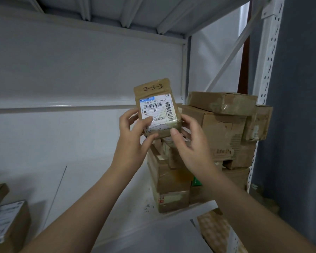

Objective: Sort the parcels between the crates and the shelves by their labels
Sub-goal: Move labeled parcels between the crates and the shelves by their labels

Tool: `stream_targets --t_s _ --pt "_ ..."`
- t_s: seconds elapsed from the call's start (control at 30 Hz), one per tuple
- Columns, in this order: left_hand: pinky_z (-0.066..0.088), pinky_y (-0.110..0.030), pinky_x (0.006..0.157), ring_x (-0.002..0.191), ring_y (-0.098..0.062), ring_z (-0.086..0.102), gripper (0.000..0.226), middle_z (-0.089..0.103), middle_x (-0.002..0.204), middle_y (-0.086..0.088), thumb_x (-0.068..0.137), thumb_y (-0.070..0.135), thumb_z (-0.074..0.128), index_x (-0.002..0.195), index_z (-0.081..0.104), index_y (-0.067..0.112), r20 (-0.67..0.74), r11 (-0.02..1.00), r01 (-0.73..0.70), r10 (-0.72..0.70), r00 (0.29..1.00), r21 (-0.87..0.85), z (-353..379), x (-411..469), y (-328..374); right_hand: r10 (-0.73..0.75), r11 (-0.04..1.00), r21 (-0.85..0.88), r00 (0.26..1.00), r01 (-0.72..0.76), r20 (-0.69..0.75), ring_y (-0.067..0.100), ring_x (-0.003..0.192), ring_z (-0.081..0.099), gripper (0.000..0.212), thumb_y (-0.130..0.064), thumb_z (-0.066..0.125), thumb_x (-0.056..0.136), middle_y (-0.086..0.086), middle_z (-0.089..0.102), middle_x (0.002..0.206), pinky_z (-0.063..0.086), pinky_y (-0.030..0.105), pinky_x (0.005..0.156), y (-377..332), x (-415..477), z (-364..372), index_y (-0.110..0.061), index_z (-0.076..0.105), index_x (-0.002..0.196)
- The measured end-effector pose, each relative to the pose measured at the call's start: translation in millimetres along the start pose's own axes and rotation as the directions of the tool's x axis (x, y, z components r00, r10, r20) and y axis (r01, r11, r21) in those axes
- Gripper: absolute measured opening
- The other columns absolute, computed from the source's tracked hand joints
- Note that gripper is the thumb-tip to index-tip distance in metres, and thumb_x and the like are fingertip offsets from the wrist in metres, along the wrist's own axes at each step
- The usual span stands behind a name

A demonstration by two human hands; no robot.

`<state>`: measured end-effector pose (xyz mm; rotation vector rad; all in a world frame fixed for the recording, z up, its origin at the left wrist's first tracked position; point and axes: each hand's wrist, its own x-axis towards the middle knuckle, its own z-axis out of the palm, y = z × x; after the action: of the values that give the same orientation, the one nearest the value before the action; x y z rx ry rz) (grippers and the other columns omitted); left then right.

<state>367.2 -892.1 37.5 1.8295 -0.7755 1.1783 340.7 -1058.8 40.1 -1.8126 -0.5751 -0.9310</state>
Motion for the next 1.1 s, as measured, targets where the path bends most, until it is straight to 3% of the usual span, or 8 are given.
stream_targets --t_s 0.1,0.2,0.33,0.47,0.67,0.8,0.97,1.1 --pt "0.05 -0.016 0.089 0.125 0.005 0.044 0.011 0.037 0.142 0.01 0.094 0.032 0.051 0.104 0.05 0.037 -0.033 0.985 0.079 -0.085 0.996 -0.154 -22.0 -11.3 5.9 0.028 0.985 0.168 0.999 -0.024 -0.022 0.001 0.11 0.058 0.034 -0.042 0.052 0.091 -0.011 0.061 0.12 0.052 0.026 0.088 -13.8 -4.8 18.0 -0.026 0.046 0.12" --pt "0.051 -0.02 0.087 0.117 -0.01 0.057 0.017 0.061 0.127 -0.001 0.097 0.019 0.051 0.104 0.043 0.033 -0.113 0.871 0.236 -0.312 0.943 -0.431 -40.7 -24.6 7.6 0.048 0.949 0.315 0.997 -0.027 -0.058 -0.003 0.101 0.062 0.014 -0.032 0.054 0.094 -0.009 0.063 0.109 0.05 0.014 0.08 -20.9 -11.7 39.7 -0.028 0.047 0.106" --pt "0.046 -0.013 0.088 0.116 -0.004 0.057 0.031 0.063 0.124 0.006 0.095 0.009 0.052 0.118 0.049 0.03 -0.081 0.754 0.331 -0.451 0.889 -0.567 -67.2 -45.7 5.7 0.112 0.919 0.384 0.992 -0.083 -0.053 0.0 0.093 0.063 0.019 -0.011 0.06 0.093 -0.003 0.062 0.102 0.049 0.013 0.074 -20.4 -30.8 73.8 -0.026 0.049 0.098" --pt "0.047 -0.019 0.093 0.116 -0.008 0.057 0.035 0.063 0.123 0.001 0.095 0.0 0.049 0.127 0.053 0.013 -0.074 0.78 0.384 -0.477 0.875 -0.494 -87.9 -75.2 -1.3 0.161 0.894 0.426 0.987 -0.139 -0.016 0.005 0.101 0.063 0.028 -0.004 0.057 0.092 -0.001 0.064 0.11 0.051 0.014 0.075 -19.3 -52.7 108.0 -0.029 0.049 0.102" --pt "0.047 -0.022 0.094 0.119 -0.006 0.055 0.034 0.061 0.126 0.004 0.096 0.005 0.05 0.126 0.053 0.02 -0.122 0.789 0.473 -0.555 0.823 -0.393 -119.8 -113.9 -11.4 0.17 0.896 0.405 0.983 -0.182 0.067 0.002 0.105 0.061 0.029 -0.008 0.057 0.092 -0.019 0.062 0.107 0.05 0.014 0.081 -22.2 -77.5 149.2 -0.033 0.049 0.104" --pt "0.045 -0.007 0.08 0.105 0.009 0.054 0.029 0.053 0.124 0.001 0.096 0.015 0.051 0.121 0.052 0.031 -0.189 0.822 0.547 -0.569 0.8 -0.158 -140.9 -138.2 -20.5 0.163 0.898 0.383 0.973 -0.214 0.162 -0.003 0.105 0.059 0.029 -0.024 0.059 0.085 -0.027 0.061 0.109 0.049 0.015 0.084 -23.8 -95.1 175.3 -0.039 0.048 0.107" --pt "0.049 -0.014 0.079 0.1 0.002 0.058 0.031 0.059 0.117 0.01 0.094 0.024 0.053 0.124 0.05 0.031 -0.172 0.754 0.656 -0.64 0.749 0.049 -167.5 -163.4 -34.1 0.197 0.894 0.338 0.935 -0.295 0.294 0.005 0.113 0.056 0.045 -0.026 0.062 0.084 -0.004 0.052 0.128 0.054 0.028 0.087 -23.9 -120.2 211.8 -0.034 0.044 0.125" --pt "0.044 -0.026 0.078 0.099 -0.008 0.056 0.039 0.058 0.114 0.01 0.091 0.021 0.06 0.129 0.051 0.021 -0.071 0.725 0.548 -0.575 0.815 0.417 -189.0 -185.1 -45.5 0.143 0.96 0.172 0.913 -0.221 0.381 -0.012 0.106 0.047 0.054 -0.022 0.065 0.088 -0.007 0.044 0.129 0.04 0.004 0.086 -24.5 -142.5 239.0 -0.027 0.044 0.138"
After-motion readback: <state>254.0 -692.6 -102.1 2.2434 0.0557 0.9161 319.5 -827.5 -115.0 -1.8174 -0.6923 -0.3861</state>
